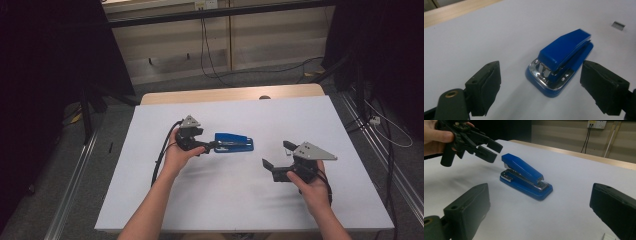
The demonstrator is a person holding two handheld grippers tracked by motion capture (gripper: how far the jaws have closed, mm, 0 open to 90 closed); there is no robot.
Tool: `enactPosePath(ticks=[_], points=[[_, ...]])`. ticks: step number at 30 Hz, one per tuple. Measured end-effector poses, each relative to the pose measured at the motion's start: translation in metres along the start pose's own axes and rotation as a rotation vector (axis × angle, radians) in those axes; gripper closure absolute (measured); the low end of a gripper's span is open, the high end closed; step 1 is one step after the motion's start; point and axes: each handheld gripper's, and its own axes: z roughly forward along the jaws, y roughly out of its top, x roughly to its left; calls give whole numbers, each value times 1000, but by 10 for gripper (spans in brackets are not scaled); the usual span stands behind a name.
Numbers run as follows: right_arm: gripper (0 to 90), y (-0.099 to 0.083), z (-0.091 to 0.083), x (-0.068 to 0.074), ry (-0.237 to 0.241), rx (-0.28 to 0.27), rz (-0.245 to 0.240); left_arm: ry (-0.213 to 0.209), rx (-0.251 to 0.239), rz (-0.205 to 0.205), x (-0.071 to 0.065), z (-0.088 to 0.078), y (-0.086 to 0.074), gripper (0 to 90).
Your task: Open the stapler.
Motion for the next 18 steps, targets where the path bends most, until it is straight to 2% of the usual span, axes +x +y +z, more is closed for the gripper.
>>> enactPosePath(ticks=[4,7,8,9,11,13,16,18], points=[[25,0,0,1,4,3,0,12,24,-15,3,9,-2,214],[25,-1,1,0,5,3,6,-1,26,-13,2,15,-2,228],[25,-1,1,-1,4,5,11,-11,22,-3,1,17,-2,254],[25,-1,1,-1,2,8,11,-28,23,33,-1,21,0,258],[25,-1,1,-2,-1,9,16,-32,23,40,-2,23,1,317],[25,-2,0,-3,0,6,24,-39,30,58,-4,27,2,326],[25,-2,0,-3,2,8,26,-71,36,63,-4,31,2,348],[25,-2,1,-4,3,9,27,-79,47,74,-5,34,2,405]])
